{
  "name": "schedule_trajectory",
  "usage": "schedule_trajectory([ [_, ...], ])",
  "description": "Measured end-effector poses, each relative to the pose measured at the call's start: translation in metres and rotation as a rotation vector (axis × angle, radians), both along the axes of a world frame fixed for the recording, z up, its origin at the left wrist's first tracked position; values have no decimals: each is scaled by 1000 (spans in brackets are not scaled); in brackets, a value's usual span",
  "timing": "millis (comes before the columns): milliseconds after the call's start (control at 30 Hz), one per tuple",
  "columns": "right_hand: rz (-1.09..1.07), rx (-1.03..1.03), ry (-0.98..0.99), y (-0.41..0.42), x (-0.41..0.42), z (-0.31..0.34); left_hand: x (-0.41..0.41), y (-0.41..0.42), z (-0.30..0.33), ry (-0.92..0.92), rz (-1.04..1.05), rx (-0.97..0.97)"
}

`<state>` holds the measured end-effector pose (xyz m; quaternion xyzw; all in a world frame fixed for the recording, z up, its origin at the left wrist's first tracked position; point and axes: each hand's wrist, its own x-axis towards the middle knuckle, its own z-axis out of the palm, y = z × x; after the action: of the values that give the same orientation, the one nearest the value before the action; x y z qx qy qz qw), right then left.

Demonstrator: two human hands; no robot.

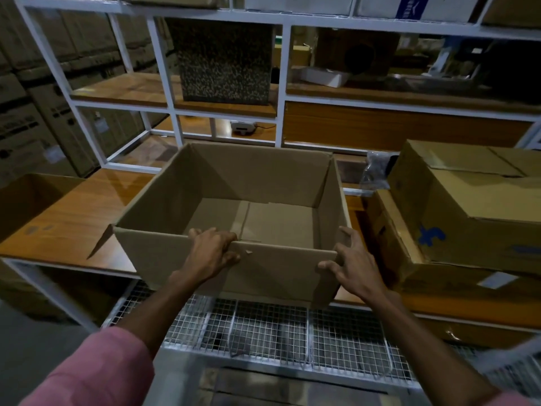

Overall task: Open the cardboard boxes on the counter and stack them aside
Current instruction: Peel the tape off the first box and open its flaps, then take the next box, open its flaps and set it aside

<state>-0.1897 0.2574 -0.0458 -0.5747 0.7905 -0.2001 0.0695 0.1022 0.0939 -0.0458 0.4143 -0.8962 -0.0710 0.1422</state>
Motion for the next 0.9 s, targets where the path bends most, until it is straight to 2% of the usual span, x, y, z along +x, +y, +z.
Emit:
schedule_trajectory([
  [200,38,43,-35,12,-15,11,-30,13,14,-216,-21,37],
  [267,53,29,-62,16,-24,14,-58,26,18,-185,-14,73],
  [400,30,-69,-101,13,-40,29,-120,43,33,-86,-42,-71],
  [567,-47,-272,-100,1,-78,61,-204,33,67,30,-183,-173],
  [700,-166,-318,-16,10,-134,86,-279,35,86,105,-282,-149],
  [900,-359,-266,67,45,-233,107,-371,54,98,87,-427,-66],
])
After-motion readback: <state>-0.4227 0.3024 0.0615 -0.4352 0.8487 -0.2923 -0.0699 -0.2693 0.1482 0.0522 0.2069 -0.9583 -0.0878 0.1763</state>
